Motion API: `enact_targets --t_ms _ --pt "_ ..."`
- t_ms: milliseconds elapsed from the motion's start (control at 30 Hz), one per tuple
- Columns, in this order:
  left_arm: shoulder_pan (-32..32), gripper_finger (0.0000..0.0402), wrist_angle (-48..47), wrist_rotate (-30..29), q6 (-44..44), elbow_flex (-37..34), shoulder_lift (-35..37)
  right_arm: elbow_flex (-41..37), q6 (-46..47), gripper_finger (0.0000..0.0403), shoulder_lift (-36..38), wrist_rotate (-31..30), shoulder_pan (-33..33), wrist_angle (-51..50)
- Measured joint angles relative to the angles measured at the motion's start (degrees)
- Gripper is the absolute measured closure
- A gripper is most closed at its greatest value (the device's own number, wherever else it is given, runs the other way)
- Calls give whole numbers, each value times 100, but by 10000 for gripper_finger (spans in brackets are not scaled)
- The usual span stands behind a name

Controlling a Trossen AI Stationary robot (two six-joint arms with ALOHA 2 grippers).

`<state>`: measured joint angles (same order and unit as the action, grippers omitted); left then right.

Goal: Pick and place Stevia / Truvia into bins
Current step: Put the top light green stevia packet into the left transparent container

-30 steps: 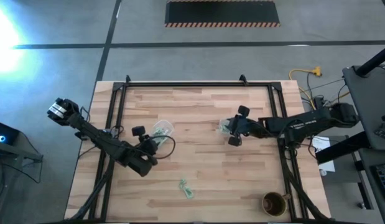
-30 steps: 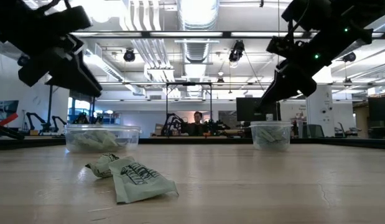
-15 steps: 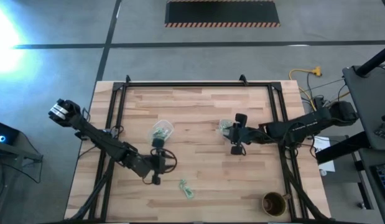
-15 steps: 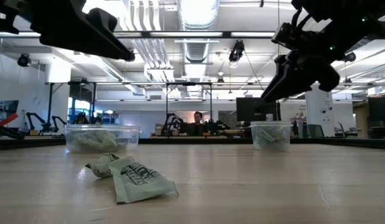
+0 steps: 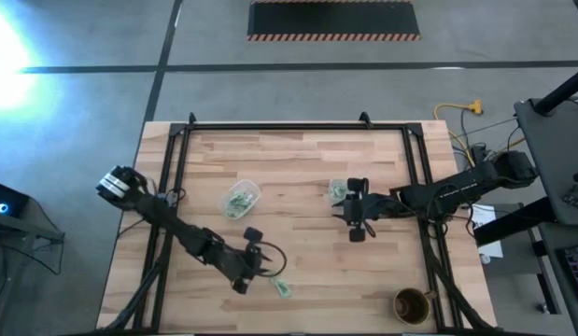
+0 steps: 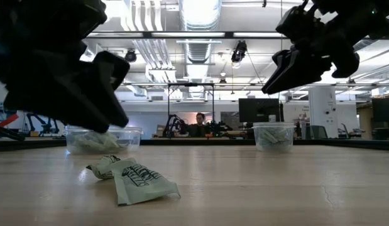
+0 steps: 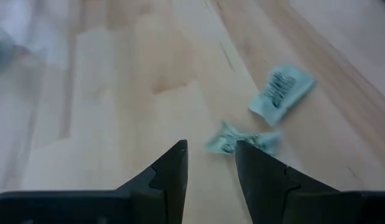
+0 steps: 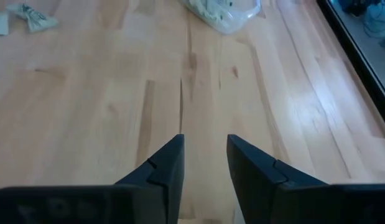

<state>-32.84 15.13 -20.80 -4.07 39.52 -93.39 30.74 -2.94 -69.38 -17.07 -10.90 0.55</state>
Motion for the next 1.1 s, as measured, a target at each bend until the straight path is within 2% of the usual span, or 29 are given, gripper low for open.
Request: enact_targets --t_ms 333,567,1100 --pt "-66 283 138 201 -5 285 -375 -2 21 298 0 109 -2 23" --pt "-64 283 726 832 -3 237 -588 -18 37 300 0 108 0 14" --pt "106 283 689 857 2 234 -808 -40 39 320 -2 108 2 21"
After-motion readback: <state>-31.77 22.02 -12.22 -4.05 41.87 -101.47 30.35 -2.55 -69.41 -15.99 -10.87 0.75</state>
